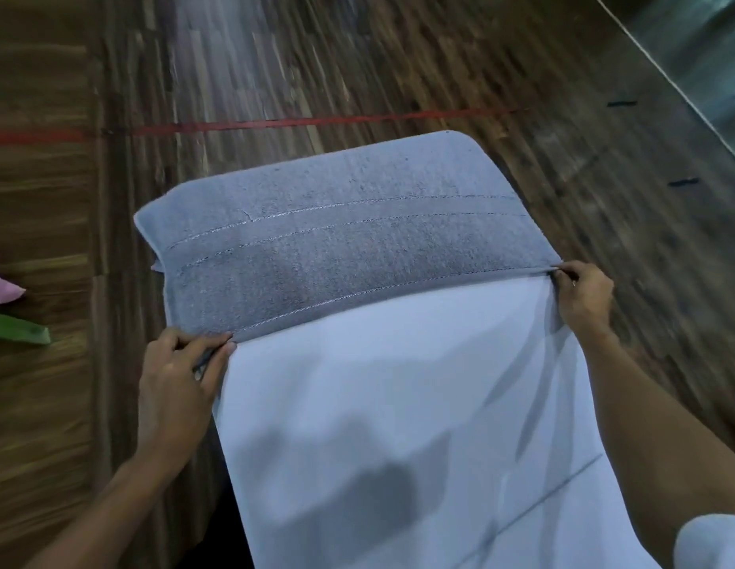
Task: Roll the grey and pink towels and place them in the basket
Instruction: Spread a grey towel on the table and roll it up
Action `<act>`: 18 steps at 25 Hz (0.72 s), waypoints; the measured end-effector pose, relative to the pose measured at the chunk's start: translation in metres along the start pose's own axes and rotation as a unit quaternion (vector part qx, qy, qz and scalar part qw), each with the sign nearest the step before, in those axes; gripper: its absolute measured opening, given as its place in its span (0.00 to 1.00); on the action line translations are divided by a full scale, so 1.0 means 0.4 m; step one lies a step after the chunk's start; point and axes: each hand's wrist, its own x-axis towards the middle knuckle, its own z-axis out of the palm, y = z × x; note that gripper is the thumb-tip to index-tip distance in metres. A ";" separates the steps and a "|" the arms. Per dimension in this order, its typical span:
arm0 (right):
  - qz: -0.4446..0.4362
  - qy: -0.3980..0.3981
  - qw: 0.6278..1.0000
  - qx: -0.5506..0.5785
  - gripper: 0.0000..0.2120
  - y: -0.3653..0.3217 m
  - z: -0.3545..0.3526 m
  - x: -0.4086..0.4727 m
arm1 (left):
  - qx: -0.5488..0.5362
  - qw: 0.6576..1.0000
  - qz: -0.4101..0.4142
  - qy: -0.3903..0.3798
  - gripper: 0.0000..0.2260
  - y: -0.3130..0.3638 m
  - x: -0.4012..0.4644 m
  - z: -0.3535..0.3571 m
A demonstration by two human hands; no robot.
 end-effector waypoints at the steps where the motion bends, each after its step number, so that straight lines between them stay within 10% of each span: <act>1: 0.002 0.002 1.000 -0.001 0.10 0.020 -0.017 -0.024 | -0.002 1.000 0.001 0.000 0.09 0.013 -0.037 -0.002; 18: -0.049 -0.005 0.999 0.015 0.08 0.443 -0.263 -0.365 | -0.006 0.998 -0.039 0.043 0.08 0.232 -0.720 -0.010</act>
